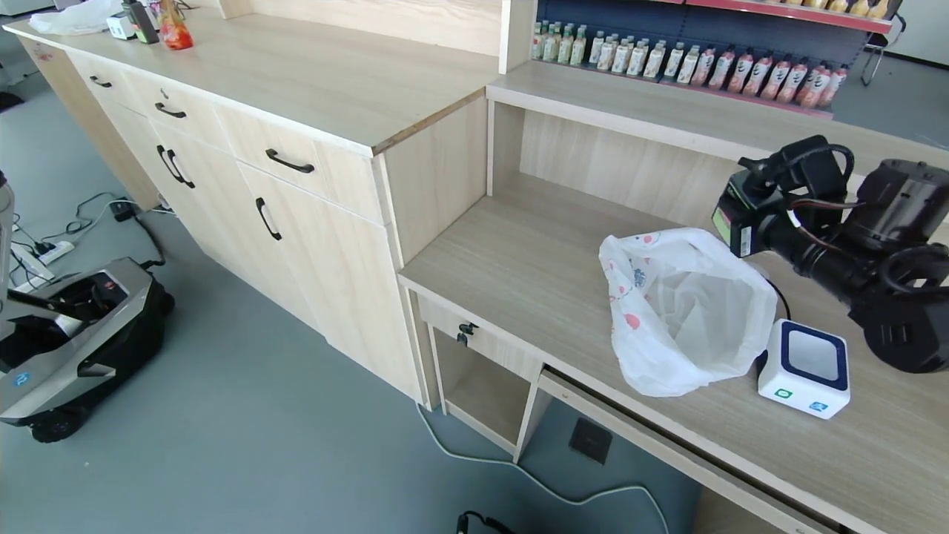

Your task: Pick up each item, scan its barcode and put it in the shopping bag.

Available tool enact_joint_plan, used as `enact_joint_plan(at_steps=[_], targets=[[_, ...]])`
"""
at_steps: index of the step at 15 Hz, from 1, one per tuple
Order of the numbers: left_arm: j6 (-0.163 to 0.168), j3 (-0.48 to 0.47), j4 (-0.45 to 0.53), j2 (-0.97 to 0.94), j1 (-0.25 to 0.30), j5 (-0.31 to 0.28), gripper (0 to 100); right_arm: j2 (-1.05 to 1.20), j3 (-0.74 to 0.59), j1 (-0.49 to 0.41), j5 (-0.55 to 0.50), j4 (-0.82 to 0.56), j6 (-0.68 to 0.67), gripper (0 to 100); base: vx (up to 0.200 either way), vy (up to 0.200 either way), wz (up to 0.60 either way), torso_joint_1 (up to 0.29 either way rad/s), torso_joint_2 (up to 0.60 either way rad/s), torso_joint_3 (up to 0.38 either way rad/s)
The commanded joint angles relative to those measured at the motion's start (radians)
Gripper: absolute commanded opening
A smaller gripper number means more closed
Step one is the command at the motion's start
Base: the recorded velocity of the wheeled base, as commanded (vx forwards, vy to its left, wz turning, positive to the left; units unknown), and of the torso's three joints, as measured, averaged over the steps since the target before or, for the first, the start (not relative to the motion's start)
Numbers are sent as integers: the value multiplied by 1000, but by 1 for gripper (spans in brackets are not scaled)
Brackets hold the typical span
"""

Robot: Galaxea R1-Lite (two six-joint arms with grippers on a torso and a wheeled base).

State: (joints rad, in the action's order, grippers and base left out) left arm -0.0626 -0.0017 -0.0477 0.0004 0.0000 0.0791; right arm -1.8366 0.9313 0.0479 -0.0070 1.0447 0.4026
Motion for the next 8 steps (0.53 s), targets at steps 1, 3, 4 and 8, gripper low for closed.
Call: enact_joint_plan(at_steps=[1,3,4,8], targets=[[0,0,-1,0,2,1,100,-118,-11,9,7,-3,-83,0,0,0,0,0,0,0],[0,0,-1,0,2,1,100,-173,0,1,27,-5,-142,0,0,0,0,0,0,0],[-2,0,-1,0,2,1,100,-196,14,-3,32,-17,-168,0,0,0,0,0,0,0],[0,0,-1,0,2,1,100,-273,83,-26,35,-45,-226,0,0,0,0,0,0,0]])
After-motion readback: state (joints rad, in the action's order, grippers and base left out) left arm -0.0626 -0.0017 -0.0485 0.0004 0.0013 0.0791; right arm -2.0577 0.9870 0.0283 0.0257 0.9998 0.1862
